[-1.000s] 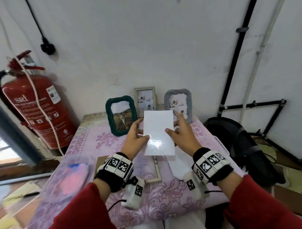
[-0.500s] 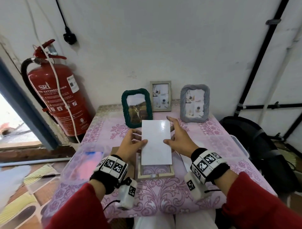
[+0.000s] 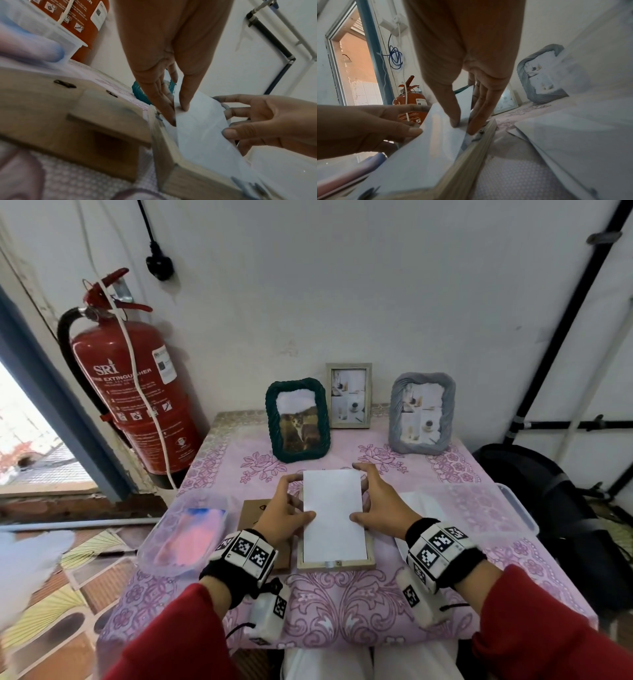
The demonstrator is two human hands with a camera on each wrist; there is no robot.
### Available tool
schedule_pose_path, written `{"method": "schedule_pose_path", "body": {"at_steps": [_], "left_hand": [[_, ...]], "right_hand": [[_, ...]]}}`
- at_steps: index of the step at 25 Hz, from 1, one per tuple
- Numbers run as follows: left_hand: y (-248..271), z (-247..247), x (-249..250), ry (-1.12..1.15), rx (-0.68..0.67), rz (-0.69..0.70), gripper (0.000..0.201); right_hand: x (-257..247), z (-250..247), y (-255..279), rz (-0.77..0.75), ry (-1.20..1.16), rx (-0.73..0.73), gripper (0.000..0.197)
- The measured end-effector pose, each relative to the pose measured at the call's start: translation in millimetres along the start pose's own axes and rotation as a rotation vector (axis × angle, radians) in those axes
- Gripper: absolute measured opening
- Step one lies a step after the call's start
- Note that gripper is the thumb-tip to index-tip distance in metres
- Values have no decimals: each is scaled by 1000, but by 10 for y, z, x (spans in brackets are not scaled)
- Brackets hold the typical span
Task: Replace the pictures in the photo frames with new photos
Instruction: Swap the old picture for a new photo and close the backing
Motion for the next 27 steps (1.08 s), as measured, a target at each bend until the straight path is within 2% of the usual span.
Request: {"method": "schedule_pose_path", "body": {"at_steps": [8, 13, 17, 23, 27], "left_hand": [[-30, 5, -10, -194, 45, 41, 73], [-48, 30, -47, -303, 16, -2, 79], [-45, 38, -104, -316, -9, -12, 80], [-97, 20, -203, -356, -62, -39, 85], [-107, 3, -248, -355, -86, -38, 85]], "right_hand": [[63, 62, -39, -6, 47, 51, 81], [84, 72, -62, 34, 141, 92, 77], [110, 96, -93, 91, 202, 76, 79], [206, 177, -151, 176, 135, -16, 85], [253, 222, -182, 202, 152, -17, 78]]}}
Point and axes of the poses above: each hand's wrist, its own y-axis away from the middle knuckle, its own z-axis out of the palm, x = y × z, the point moved 2 cm from there along -y, towards the middle knuckle, and after that the axes turned 10 degrees about z, right-handed, at the moved point
